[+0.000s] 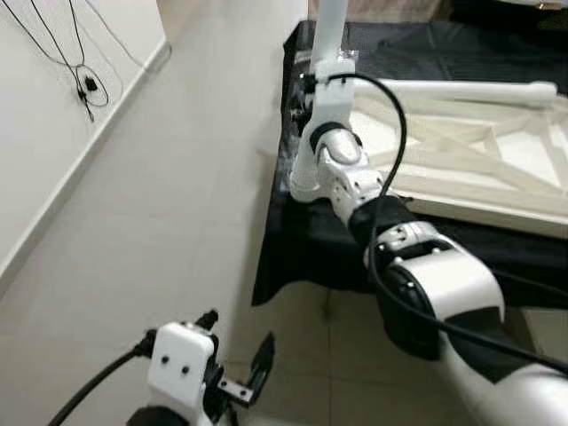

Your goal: Building children table

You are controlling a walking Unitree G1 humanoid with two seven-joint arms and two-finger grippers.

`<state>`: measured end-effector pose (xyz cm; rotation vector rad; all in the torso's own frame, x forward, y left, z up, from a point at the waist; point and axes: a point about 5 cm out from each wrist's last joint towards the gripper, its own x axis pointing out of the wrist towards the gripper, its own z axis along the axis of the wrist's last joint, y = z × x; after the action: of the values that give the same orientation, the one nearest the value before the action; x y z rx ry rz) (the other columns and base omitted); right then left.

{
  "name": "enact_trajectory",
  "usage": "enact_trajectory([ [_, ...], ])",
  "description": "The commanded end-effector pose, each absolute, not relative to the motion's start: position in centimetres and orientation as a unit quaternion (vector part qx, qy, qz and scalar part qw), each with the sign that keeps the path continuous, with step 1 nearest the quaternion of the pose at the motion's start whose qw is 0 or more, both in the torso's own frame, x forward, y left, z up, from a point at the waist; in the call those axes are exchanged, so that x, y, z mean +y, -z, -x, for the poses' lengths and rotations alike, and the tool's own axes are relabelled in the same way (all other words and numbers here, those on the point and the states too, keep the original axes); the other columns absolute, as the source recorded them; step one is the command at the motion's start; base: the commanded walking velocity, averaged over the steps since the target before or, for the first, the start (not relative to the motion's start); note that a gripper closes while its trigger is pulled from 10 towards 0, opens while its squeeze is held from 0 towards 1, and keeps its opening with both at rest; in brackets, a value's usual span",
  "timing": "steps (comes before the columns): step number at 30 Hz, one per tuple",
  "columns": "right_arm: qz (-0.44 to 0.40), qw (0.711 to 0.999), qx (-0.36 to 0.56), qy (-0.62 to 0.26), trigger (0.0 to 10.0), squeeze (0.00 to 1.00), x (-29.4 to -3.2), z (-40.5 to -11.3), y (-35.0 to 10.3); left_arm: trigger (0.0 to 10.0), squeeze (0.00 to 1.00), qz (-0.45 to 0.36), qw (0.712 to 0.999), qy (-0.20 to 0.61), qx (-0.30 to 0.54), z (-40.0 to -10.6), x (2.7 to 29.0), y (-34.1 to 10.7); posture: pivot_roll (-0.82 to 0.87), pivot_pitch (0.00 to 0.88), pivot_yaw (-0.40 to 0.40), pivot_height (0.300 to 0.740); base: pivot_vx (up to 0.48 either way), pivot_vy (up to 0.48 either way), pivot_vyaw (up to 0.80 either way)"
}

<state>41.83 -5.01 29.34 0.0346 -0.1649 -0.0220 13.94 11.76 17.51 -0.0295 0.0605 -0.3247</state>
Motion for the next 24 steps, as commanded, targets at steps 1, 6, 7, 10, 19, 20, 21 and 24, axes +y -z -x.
enact_trajectory([
  [1,-0.014,0.997,-0.015,0.071,10.0,0.0,-6.6,-42.0,-25.9,10.0,0.0,0.012,0.986,0.162,0.039,-13.8,11.8,-17.3,0.15,0.284,-0.079,0.74,0.0,0.0,0.0],
  [6,-0.043,0.992,-0.015,0.121,10.0,0.0,-6.1,-41.7,-26.1,10.0,0.0,0.014,0.986,0.164,0.038,-13.8,11.7,-17.2,0.14,0.287,-0.078,0.74,0.0,0.0,0.0],
  [7,-0.055,0.988,-0.013,0.141,10.0,0.0,-5.9,-41.5,-26.0,10.0,0.0,0.014,0.986,0.165,0.038,-13.8,11.7,-17.2,0.14,0.287,-0.078,0.74,0.0,0.0,0.0],
  [10,-0.07,0.98,-0.007,0.184,10.0,0.0,-5.7,-41.1,-25.7,10.0,0.0,0.013,0.985,0.165,0.037,-13.8,11.7,-17.3,0.14,0.287,-0.078,0.74,0.0,0.0,0.0],
  [19,-0.078,0.969,-0.028,0.234,10.0,0.0,-4.5,-40.2,-25.3,10.0,0.0,0.012,0.986,0.164,0.038,-13.9,11.7,-17.2,0.15,0.292,-0.083,0.74,0.0,0.0,0.0],
  [20,-0.065,0.97,-0.029,0.233,10.0,0.0,-3.9,-39.9,-25.0,10.0,0.0,0.011,0.986,0.164,0.038,-13.9,11.8,-17.2,0.15,0.292,-0.083,0.74,0.0,0.0,0.0],
  [21,-0.065,0.97,-0.029,0.233,10.0,0.0,-3.9,-39.9,-25.0,10.0,0.0,0.011,0.986,0.164,0.038,-13.9,11.8,-17.2,0.15,0.292,-0.083,0.74,0.0,0.0,0.0],
  [24,-0.047,0.973,-0.034,0.222,10.0,0.0,-2.6,-39.4,-24.4,10.0,0.0,0.011,0.986,0.164,0.039,-13.9,11.8,-17.2,0.15,0.292,-0.083,0.74,0.0,0.0,0.0],
])
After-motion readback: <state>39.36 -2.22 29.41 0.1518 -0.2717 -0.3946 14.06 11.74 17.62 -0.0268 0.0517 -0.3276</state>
